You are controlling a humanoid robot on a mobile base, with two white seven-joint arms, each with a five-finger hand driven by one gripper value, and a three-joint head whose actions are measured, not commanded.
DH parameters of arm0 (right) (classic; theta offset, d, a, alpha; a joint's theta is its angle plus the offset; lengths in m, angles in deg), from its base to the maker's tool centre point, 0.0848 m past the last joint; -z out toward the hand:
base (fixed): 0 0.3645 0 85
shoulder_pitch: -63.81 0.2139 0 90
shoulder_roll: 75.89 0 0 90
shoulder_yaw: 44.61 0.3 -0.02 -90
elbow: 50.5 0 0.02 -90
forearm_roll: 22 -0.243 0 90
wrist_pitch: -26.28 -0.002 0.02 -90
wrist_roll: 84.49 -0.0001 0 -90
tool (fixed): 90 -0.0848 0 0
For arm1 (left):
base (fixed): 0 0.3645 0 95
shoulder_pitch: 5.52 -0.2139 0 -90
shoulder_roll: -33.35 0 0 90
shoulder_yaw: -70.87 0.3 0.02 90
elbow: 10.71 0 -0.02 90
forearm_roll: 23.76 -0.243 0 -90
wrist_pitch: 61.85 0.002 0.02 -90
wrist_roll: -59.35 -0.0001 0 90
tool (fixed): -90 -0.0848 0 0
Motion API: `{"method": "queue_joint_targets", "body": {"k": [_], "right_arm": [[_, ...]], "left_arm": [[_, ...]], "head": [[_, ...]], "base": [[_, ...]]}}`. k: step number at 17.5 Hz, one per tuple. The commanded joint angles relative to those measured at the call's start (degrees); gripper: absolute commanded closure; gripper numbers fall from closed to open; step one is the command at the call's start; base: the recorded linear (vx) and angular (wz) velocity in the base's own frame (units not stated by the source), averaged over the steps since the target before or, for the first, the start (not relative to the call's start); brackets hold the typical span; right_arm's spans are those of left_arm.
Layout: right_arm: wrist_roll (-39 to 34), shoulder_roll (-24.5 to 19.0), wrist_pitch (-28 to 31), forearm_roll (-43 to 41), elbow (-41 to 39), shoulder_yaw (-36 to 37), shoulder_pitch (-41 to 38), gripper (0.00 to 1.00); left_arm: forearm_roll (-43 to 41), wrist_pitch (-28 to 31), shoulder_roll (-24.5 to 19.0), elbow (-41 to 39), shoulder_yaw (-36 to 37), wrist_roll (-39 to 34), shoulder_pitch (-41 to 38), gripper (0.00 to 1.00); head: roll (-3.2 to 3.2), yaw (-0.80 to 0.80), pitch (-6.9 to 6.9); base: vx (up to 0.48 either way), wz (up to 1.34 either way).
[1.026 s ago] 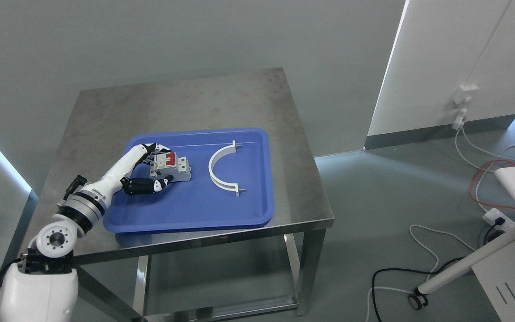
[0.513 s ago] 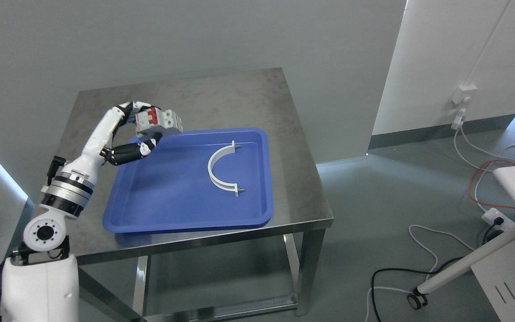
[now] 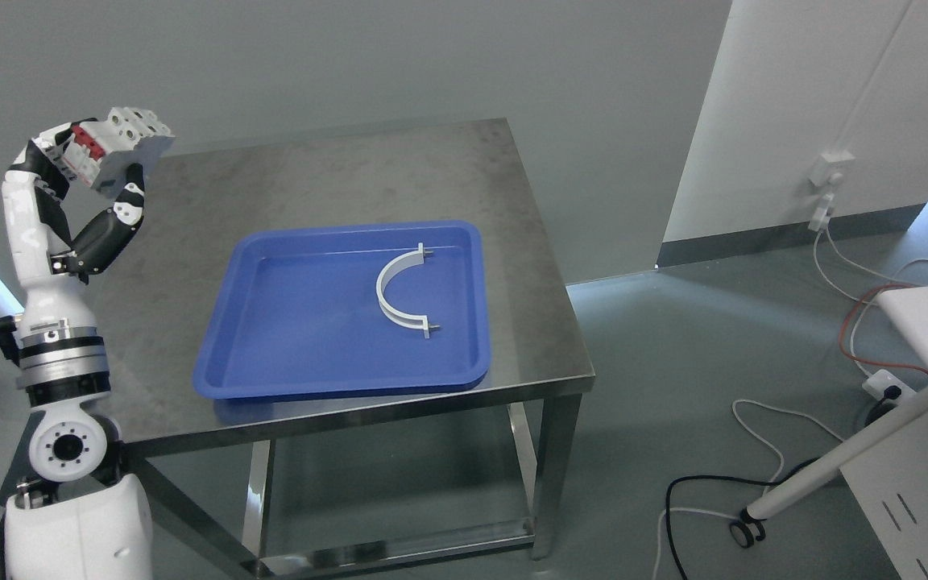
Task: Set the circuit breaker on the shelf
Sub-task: 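Lift the circuit breaker up off the tray with the left hand, then hold the breaker raised in the left hand while turning toward the bin shelf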
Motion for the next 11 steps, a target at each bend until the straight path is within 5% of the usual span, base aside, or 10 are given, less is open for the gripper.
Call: {"method": "queue_joint_targets", "body": {"k": [1, 11], "right_arm": [[0.21, 1.00, 0.38, 0.00, 0.00, -1.14, -0.01, 0.00], [0.30, 1.00, 0.38, 0.00, 0.00, -1.14, -0.01, 0.00]], "left_arm": [[2.80, -0.11, 1.26, -3.52, -1.37, -0.39, -2.67, 0.94], [3.68, -0.11, 1.26, -3.87, -1.19, -0.38, -3.56, 0.94]], "head": [[0.00, 0.00, 0.00], [0.00, 0.00, 0.00]], "base": [[-0.150, -0.07], [-0.239, 0.05]]}}
